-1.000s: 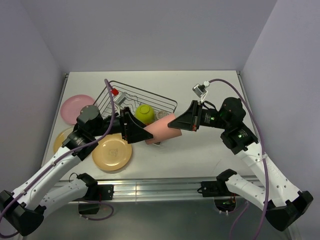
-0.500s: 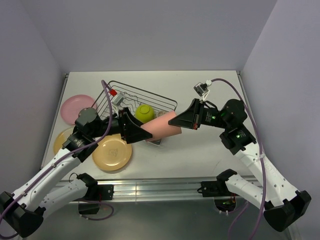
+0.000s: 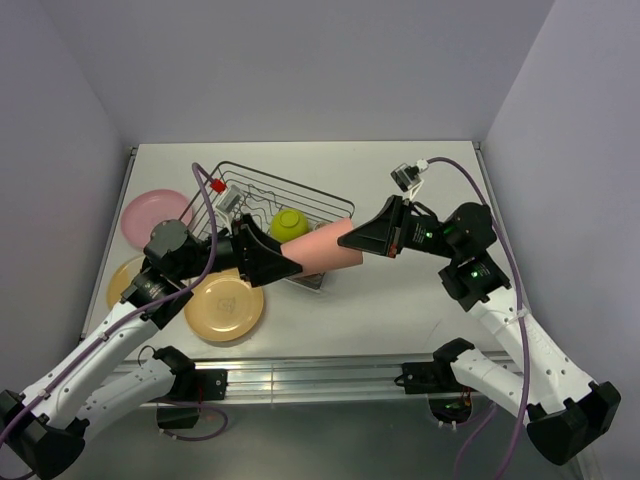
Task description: Load the mixed dishes into the dish rack
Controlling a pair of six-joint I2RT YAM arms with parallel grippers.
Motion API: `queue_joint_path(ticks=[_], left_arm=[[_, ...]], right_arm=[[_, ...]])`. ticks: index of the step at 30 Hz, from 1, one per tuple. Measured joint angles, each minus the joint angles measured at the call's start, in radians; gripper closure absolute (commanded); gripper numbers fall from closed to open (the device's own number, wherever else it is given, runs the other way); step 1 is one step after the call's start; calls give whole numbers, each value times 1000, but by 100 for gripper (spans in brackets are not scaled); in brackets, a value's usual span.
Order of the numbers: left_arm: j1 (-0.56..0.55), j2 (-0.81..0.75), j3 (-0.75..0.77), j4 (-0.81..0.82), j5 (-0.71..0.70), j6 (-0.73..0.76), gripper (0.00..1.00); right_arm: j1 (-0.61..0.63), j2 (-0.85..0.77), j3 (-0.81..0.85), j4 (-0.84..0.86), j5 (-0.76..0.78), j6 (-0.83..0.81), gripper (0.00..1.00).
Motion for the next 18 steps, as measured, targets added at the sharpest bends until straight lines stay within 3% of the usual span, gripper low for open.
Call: queue_joint_path(ticks=[8, 14, 15, 16, 17, 18], left_arm=[[0, 0, -6, 23, -49, -27, 27], [-1, -1, -8, 33, -87, -46, 53], [-1, -1, -8, 34, -90, -48, 62], [-1, 0, -8, 34, -92, -49, 68], [-1, 4, -8, 33, -95, -49, 74], [-1, 7, -8, 34, -100, -50, 85]], right_arm=[[-2, -4, -18, 34, 15, 20, 100], [-2, -11, -23, 27, 33, 20, 98], [-2, -12, -23, 23, 37, 16, 91], [-2, -13, -23, 17, 39, 14, 69], [-2, -14, -22, 8, 41, 10, 57], [-2, -15, -21, -8, 42, 2, 37]])
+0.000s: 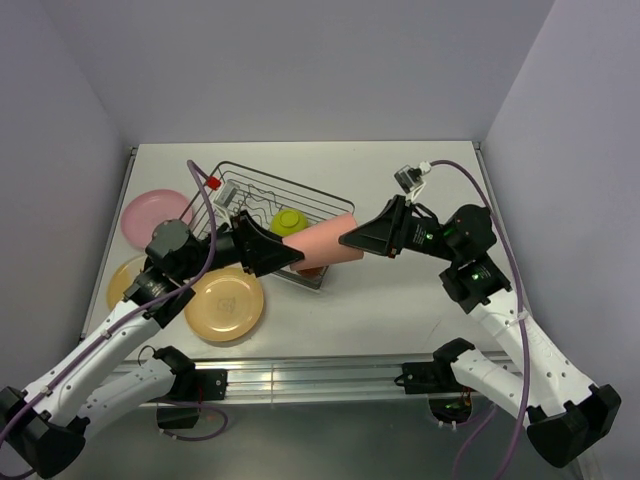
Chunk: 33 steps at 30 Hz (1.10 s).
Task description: Load the mixed dishes into the dish rack
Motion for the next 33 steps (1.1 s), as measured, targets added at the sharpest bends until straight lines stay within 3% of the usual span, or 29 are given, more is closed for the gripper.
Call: queue_joint_path(ticks=[2, 8, 13, 19, 26, 33], left_arm=[[0, 16, 2, 0, -8, -1, 100], [0, 46, 53, -140, -89, 44, 100], [1, 72, 195, -422, -316, 122, 100], [3, 213, 388, -774, -721, 157, 100], [4, 340, 458, -1011, -922, 190, 100], [5, 426, 538, -1083, -962, 224, 100]], right_arm=[[0, 0, 2, -27, 0, -23, 22], [-9, -1, 83, -291, 111, -192, 0], [-17, -24, 224, -639, 443, -386, 0], [-19, -49, 274, -899, 783, -536, 0], [-19, -56, 259, -983, 861, -597, 0], [-19, -68, 248, -996, 861, -603, 0]])
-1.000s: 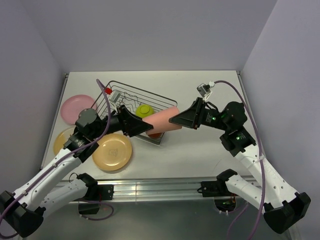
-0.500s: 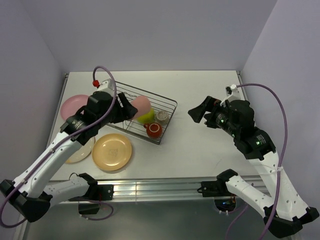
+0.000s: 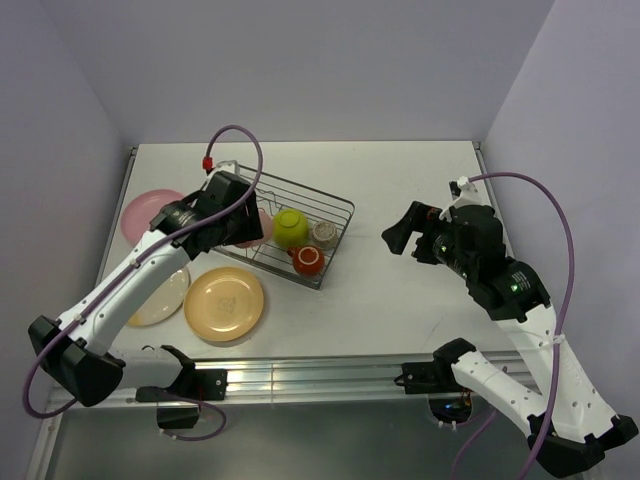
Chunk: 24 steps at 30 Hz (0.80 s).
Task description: Load the mixed dishes into the dish rack
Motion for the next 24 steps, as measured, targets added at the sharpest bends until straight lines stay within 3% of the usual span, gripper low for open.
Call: queue_joint_path(ticks=[7, 24], left_arm=[[0, 108, 29, -51, -8, 36, 100], [0, 204, 108, -68, 97, 106, 100]], right_arm=[[0, 1, 0, 0, -4, 0, 0], [0, 1, -6, 2, -5, 0, 0]])
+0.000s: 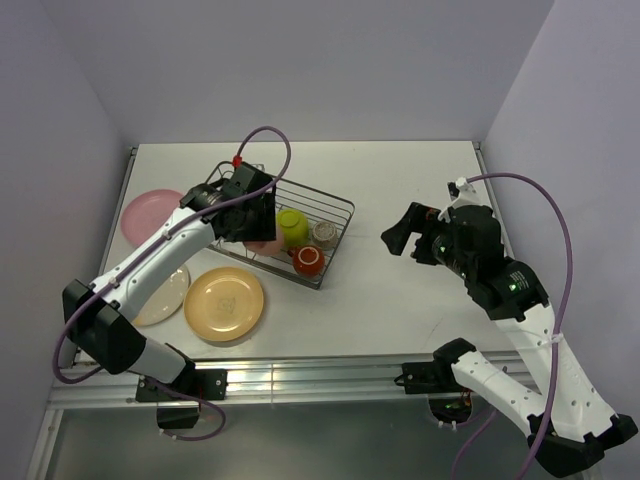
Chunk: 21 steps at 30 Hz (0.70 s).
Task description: Load the mixed dishes into the dish rack
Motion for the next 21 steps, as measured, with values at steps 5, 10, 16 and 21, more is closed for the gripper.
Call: queue_joint_path(ticks=[5, 10, 16, 21], left_arm=[[-3, 39, 0, -10, -1, 2, 100], [-6, 69, 0, -11, 5, 8, 100], [-13, 103, 0, -10, 21, 18, 100], [-14, 139, 0, -3, 21, 19, 78]], right_arm=[[0, 2, -18, 2, -8, 0, 0], [0, 9, -27, 6, -24, -2, 0], [0, 22, -28, 6, -24, -11, 0], [0, 23, -29, 6, -24, -13, 0]])
